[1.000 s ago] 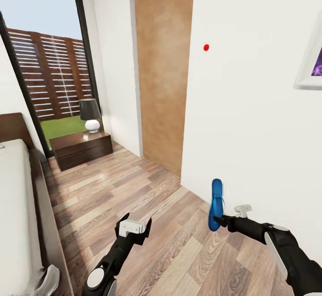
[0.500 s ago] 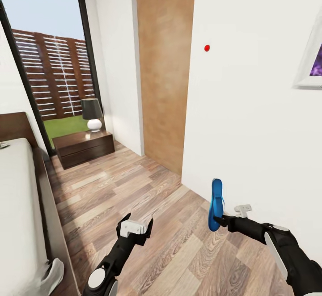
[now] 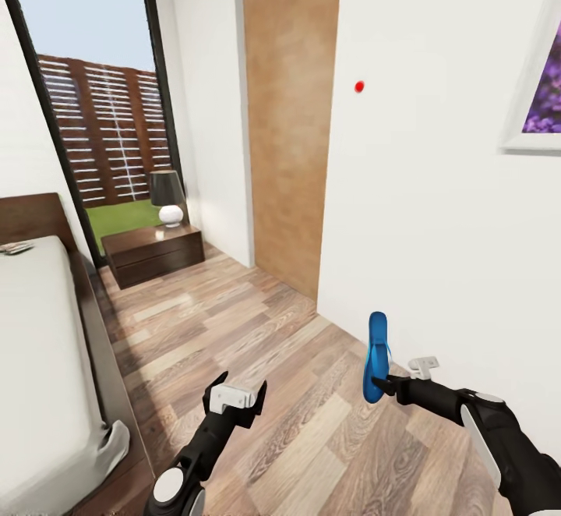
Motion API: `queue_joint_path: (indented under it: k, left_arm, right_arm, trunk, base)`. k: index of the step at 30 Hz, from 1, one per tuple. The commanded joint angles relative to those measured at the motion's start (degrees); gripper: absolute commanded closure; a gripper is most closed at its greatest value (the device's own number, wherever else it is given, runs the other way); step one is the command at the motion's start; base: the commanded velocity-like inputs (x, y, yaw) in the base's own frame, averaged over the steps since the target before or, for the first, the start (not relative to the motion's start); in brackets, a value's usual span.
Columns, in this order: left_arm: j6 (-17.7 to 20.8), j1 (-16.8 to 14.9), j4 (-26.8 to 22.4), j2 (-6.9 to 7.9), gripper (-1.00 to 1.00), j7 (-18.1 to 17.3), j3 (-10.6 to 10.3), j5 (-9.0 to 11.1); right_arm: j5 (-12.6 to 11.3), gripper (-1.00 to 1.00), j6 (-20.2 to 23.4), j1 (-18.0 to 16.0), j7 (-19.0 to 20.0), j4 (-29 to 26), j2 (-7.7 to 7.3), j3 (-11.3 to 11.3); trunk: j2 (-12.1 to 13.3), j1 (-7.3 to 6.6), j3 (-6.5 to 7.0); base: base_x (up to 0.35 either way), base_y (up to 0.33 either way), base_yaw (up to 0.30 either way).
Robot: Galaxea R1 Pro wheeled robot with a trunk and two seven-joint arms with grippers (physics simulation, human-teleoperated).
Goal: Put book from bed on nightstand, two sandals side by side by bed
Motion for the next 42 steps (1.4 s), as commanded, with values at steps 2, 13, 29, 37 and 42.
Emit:
queue_joint_path:
  k: [2, 13, 29, 37, 42]
  left_arm:
    - [-0.02, -0.03, 0.0, -0.05, -1.0, -0.22, 0.05, 0.0]
    - [-0.02, -0.03, 0.0, -0.02, -1.0, -0.22, 0.05, 0.0]
    - [0.06, -0.03, 0.0, -0.07, -1.0, -0.22, 0.01, 0.0]
    - [0.16, -0.03, 0.0, -0.07, -1.0, -0.14, -0.27, 0.0]
    - [0.16, -0.03, 0.0, -0.07, -1.0, -0.14, -0.3, 0.0]
  right_arm:
    - [-0.53, 1.0, 0.52, -0.02, 0.02, -0.04, -0.01, -0.06]
    - [-0.52, 1.0, 0.52, -0.02, 0.05, -0.04, -0.01, -0.06]
    - [-0.52, 1.0, 0.52, -0.02, 0.05, -0.04, -0.01, -0.08]
    - [-0.54, 1.0, 0.52, -0.02, 0.04, -0.04, -0.01, -0.06]
    - [-0.56, 1.0, 0.52, -0.02, 0.05, -0.04, -0.01, -0.06]
  trunk:
    - [-0.03, -0.01, -0.06]
    - [-0.03, -0.01, -0.06]
    - [0.78, -0.45, 0.3]
    - [3.98, -2.21, 1.74]
    - [5.99, -3.31, 2.63]
  base:
    - [-0.01, 0.0, 0.242]
    - [-0.001, 0.0, 0.284]
    - [0.0, 0.0, 0.177]
    - [0.0, 0.0, 0.003]
    - [0.0, 0.0, 0.0]
